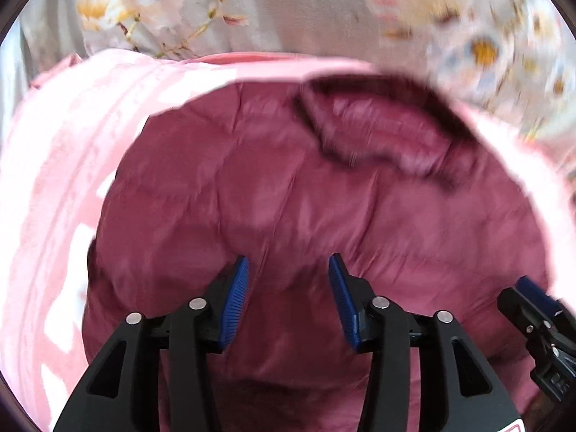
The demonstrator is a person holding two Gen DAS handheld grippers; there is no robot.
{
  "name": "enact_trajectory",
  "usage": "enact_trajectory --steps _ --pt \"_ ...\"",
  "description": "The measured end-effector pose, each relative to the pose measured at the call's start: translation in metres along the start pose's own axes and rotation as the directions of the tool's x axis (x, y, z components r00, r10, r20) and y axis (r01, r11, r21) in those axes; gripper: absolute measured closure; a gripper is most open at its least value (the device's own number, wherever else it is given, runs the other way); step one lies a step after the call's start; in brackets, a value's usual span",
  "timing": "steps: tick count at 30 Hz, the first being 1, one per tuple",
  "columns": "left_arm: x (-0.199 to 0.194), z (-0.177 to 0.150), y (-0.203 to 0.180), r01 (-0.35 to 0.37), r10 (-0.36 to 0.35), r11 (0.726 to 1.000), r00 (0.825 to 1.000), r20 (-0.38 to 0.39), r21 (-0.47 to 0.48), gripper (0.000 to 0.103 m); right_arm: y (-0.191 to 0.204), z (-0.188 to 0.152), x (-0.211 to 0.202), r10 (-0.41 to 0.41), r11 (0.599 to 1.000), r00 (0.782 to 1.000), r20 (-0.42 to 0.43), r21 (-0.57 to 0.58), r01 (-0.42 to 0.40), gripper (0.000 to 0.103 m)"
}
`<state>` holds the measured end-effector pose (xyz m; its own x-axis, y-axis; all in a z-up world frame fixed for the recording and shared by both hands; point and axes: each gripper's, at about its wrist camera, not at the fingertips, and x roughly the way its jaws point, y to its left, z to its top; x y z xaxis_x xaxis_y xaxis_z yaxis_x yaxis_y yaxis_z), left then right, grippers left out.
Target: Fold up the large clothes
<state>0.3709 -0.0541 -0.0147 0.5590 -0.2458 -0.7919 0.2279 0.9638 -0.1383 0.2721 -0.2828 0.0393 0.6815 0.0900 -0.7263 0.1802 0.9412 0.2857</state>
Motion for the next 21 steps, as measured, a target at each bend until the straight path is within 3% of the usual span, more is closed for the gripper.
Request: enact_trajectory --steps 2,6,11,14,16,17,18,21 --pt "-0.006 0.03 0.003 0.062 -0.061 0.996 0.998 0.015 -0.065 0.043 -0.012 0.032 0.0 0.008 1.0 0.999 0.033 0.025 -0.009 0.028" --pt "0.019 0.072 -0.003 0.097 -0.1 0.987 0.995 -0.019 -0.128 0.038 -0.049 0.077 0.033 0.052 0.984 0.999 0.016 0.17 -0.054 0.028" --pt "0.079 0.091 -0.007 0.135 -0.169 0.963 0.977 -0.132 -0.235 0.038 -0.072 0.091 0.087 0.063 0.961 0.996 -0.058 0.272 -0.045 0.028" --pt "0.097 0.092 -0.008 0.141 -0.187 0.957 0.968 -0.166 -0.255 0.044 -0.073 0.088 0.109 0.097 0.953 0.99 -0.103 0.296 -0.063 0.028" --pt "0.102 0.091 -0.01 0.159 -0.207 0.954 0.963 -0.175 -0.254 0.069 -0.061 0.089 0.115 0.122 0.964 0.986 -0.112 0.25 -0.09 0.048" --pt "0.102 0.092 -0.011 0.174 -0.22 0.954 0.959 -0.179 -0.244 0.09 -0.055 0.09 0.117 0.163 0.962 0.979 -0.121 0.238 -0.131 0.072" --pt "0.099 0.094 -0.014 0.184 -0.226 0.956 0.958 -0.178 -0.227 0.093 -0.048 0.092 0.115 0.222 0.952 0.968 -0.116 0.241 -0.189 0.09" --pt "0.077 0.099 -0.019 0.215 -0.237 0.96 0.965 -0.114 -0.178 0.097 -0.036 0.096 0.083 0.325 0.924 0.946 -0.011 0.217 -0.315 0.097"
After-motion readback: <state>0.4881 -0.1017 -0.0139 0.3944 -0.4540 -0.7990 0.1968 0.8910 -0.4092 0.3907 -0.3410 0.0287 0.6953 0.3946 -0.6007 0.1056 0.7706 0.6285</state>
